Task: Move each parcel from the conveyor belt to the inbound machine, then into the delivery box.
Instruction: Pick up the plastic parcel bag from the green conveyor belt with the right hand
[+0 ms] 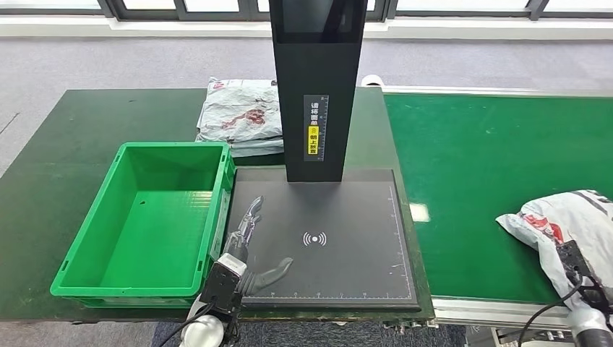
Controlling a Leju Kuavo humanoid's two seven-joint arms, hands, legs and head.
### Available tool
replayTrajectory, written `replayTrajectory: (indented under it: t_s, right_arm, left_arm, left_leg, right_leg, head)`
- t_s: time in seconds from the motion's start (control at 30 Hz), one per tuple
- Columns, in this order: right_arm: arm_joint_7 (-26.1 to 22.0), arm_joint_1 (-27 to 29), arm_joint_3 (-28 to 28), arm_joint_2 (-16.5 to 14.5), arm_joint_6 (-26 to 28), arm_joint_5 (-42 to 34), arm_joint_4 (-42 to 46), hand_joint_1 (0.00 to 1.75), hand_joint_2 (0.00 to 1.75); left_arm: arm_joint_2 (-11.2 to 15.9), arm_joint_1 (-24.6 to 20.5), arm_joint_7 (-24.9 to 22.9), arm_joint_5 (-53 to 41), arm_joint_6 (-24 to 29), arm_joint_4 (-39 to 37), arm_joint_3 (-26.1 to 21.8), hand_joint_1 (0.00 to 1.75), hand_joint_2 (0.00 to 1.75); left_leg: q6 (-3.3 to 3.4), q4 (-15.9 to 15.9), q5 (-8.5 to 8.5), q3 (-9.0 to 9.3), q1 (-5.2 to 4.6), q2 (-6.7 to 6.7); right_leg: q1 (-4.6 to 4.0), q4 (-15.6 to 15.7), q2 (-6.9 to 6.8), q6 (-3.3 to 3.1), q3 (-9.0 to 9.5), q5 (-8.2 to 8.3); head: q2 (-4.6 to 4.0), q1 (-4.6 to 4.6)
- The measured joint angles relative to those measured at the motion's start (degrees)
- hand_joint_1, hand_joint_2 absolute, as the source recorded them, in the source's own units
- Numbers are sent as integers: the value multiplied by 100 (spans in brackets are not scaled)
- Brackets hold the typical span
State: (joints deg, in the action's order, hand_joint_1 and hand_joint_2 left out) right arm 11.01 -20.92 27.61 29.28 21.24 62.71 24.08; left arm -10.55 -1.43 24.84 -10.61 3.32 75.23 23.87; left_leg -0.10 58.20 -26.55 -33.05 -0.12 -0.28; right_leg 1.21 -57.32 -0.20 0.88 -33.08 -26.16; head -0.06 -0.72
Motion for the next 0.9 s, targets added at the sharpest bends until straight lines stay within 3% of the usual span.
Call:
replayTrajectory:
  t_s: [0.2,0.57,0.7,0.9]
  right_arm:
    - [960,-254,-545,200,127,1635,-175,0,175]
    - [1509,-728,-1242,264,-200,2625,-389,0,175]
    - [1340,-853,-1418,222,-658,2697,-474,0,175]
    - [286,-1018,-1537,-16,-1575,2686,-553,0,175]
  left_arm:
    - [57,-103,110,108,23,-134,12,0,175]
    - [75,-181,135,116,112,-270,18,0,175]
    - [76,-196,139,116,114,-286,20,0,175]
    - [99,-265,173,162,41,-329,20,0,175]
  left_leg:
    - [1,0,1,-5,-1,9]
    - [6,0,9,-12,-1,-1]
    - [6,0,9,-14,0,-4]
    - [6,0,12,-18,0,-3]
  right_leg:
    - [0,-1,13,3,-7,3]
    - [1,-1,2,9,-9,9]
    - [0,-2,-1,10,-8,9]
    - [0,-3,0,10,-10,9]
  head:
    - [1,-1]
    - [0,0]
    - [0,-1]
    - [0,-1]
